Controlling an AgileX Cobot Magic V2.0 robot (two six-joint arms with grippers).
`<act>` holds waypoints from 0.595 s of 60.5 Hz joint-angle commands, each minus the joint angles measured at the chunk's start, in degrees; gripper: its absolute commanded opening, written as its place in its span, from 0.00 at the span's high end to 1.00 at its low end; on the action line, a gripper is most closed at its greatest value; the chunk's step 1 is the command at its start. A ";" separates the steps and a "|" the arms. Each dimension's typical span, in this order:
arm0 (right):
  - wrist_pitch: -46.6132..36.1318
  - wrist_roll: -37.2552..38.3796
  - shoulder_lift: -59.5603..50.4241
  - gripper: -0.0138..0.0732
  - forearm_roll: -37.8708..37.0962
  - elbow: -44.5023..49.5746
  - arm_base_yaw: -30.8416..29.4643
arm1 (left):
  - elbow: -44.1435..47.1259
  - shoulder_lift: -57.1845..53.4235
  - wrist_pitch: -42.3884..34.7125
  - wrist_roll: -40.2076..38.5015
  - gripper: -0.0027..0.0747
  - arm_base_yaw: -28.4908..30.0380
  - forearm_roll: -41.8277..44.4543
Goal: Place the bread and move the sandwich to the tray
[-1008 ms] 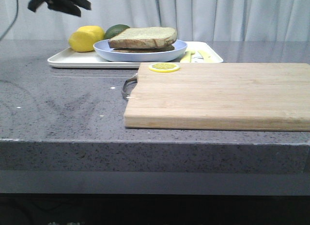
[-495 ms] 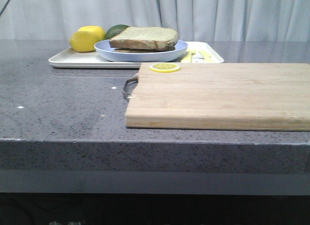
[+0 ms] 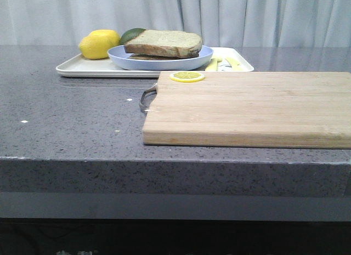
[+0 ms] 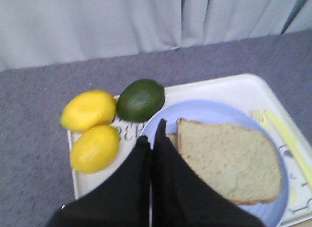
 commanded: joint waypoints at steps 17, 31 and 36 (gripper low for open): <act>-4.54 -0.35 0.51 0.94 -0.32 -1.49 0.14 | 38.47 -22.42 -1.65 -0.63 0.99 2.31 6.30; -4.54 -0.35 0.51 0.94 -0.32 -1.49 0.14 | 59.03 -35.73 -7.67 -0.63 0.99 9.40 6.30; -4.54 -0.35 0.51 0.94 -0.32 -1.49 0.14 | 67.88 -42.16 -12.16 -0.63 0.99 12.11 6.30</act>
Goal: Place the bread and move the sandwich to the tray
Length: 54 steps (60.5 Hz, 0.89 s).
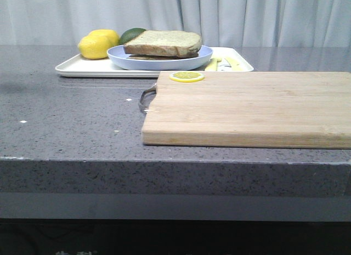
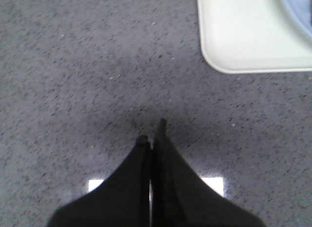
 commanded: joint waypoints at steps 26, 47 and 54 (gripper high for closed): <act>-4.62 -0.35 0.51 0.94 -0.32 -1.49 0.14 | 40.50 -36.25 -34.17 -0.56 0.99 4.88 -1.73; -4.62 -0.35 0.51 0.94 -0.32 -1.49 0.14 | 62.84 -64.86 -45.18 -0.56 0.99 4.88 -1.96; -4.62 -0.35 0.51 0.94 -0.32 -1.49 0.14 | 67.07 -73.07 -45.43 -0.56 0.99 4.88 -1.96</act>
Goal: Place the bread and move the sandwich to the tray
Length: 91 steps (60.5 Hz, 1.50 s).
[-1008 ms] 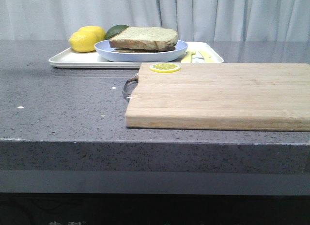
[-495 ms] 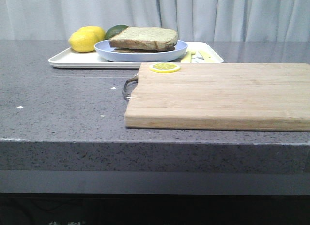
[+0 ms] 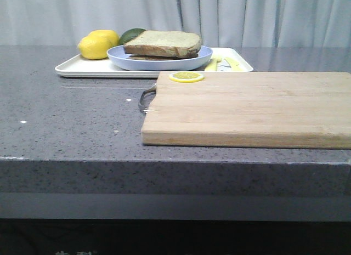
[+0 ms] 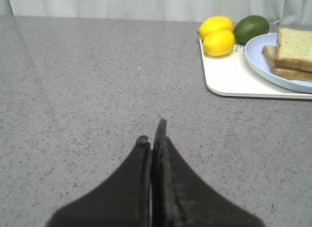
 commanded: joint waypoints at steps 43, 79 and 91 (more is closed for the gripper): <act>-4.62 -0.35 0.51 0.94 -0.32 -1.49 0.14 | 2.37 -12.43 -5.40 -0.56 0.99 0.17 -0.53; -4.56 -0.35 0.51 0.94 -0.32 -1.49 0.14 | 21.92 -24.17 -12.35 -3.58 0.99 -0.21 -4.18; -4.56 -0.35 0.51 0.94 -0.32 -1.49 0.14 | 29.65 -24.17 -22.23 -4.86 0.99 -0.21 -4.18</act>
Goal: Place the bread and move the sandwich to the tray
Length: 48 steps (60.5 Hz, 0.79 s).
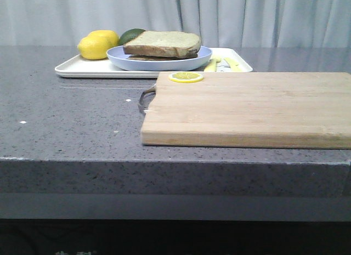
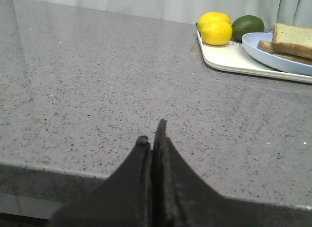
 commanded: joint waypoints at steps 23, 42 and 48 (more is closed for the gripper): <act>-4.69 -0.26 0.51 0.94 -0.32 -1.60 0.14 | 1.93 -1.22 -10.17 -1.04 0.99 -0.21 -0.64; -4.69 -0.26 0.51 0.94 -0.32 -1.60 0.14 | 1.93 -1.22 -10.17 -1.04 0.99 -0.21 -0.64; -4.69 -0.26 0.51 0.94 -0.32 -1.60 0.14 | 1.93 -1.22 -10.17 -1.04 0.99 -0.21 -0.64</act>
